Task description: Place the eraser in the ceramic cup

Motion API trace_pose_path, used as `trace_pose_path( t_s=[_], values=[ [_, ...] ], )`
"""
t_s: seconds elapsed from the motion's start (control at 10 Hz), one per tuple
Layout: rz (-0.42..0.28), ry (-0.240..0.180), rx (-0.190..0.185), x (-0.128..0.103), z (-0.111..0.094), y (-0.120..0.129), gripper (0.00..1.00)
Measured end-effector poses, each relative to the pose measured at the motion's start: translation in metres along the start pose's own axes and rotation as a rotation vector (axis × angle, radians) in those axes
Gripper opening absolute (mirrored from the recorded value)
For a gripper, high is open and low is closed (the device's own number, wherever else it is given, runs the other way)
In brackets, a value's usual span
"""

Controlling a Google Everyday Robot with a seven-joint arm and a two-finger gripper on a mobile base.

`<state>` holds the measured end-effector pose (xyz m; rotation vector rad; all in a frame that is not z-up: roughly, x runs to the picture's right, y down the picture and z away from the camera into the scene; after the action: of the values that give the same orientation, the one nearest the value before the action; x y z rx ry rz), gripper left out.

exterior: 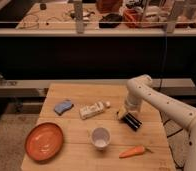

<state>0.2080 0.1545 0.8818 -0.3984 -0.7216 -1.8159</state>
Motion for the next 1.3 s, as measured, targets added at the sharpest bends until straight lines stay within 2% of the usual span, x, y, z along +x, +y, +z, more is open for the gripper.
trace_pose_path(
  t_s=[0.2, 0.4, 0.6, 1.0, 1.1, 1.2, 1.3],
  values=[
    [-0.052, 0.041, 0.019, 0.003, 0.008, -0.002, 0.80],
    [-0.097, 0.050, 0.018, 0.008, 0.014, -0.007, 0.80],
    [-0.139, 0.042, -0.005, 0.015, 0.019, -0.015, 0.80],
    [-0.193, 0.024, -0.080, 0.027, 0.021, -0.031, 0.80],
    [-0.195, 0.024, -0.095, 0.028, 0.019, -0.033, 0.78],
    [-0.195, 0.026, -0.107, 0.030, 0.017, -0.034, 0.71],
    [-0.190, 0.029, -0.114, 0.031, 0.016, -0.034, 0.60]
  ],
)
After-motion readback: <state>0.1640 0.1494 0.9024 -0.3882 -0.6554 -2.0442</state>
